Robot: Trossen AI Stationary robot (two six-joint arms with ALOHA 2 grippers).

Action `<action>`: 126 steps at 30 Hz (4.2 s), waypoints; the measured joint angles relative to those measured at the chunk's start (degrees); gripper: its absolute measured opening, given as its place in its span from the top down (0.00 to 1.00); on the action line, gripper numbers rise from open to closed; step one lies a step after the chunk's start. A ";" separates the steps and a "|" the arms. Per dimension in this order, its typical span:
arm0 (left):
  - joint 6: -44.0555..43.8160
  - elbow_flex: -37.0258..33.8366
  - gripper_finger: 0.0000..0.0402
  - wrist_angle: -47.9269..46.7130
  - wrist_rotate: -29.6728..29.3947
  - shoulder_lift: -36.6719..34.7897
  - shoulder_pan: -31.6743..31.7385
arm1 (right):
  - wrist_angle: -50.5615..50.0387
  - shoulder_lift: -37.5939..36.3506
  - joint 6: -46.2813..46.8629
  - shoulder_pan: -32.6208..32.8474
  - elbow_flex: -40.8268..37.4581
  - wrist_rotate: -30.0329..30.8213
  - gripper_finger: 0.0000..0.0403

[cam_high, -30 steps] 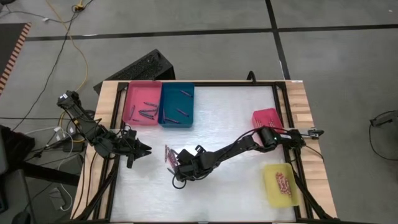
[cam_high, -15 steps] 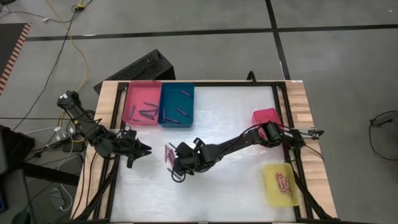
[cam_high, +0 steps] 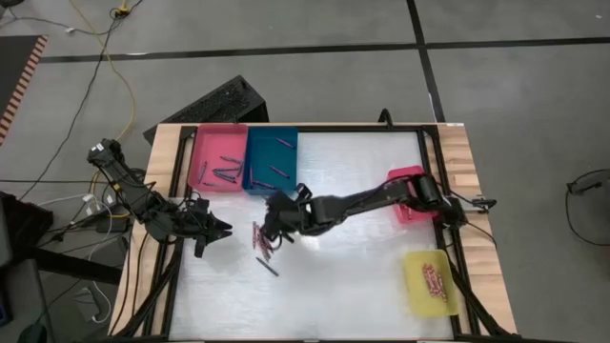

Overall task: Sort crayons
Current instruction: Put the purple crayon into the blue bin, then put the blue crayon into the large red bin

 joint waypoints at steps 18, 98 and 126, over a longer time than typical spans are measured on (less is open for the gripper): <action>0.59 0.00 0.75 -0.60 -0.09 -0.01 0.00 | 4.00 0.70 -3.00 -9.96 -0.87 -0.36 1.00; -4.00 -0.11 0.75 -1.34 1.62 0.12 0.00 | -4.93 10.78 -7.10 -15.23 13.21 -9.77 0.80; -5.11 -0.11 0.75 -1.13 0.48 1.12 0.00 | -9.40 22.25 0.53 13.17 25.40 -2.64 0.80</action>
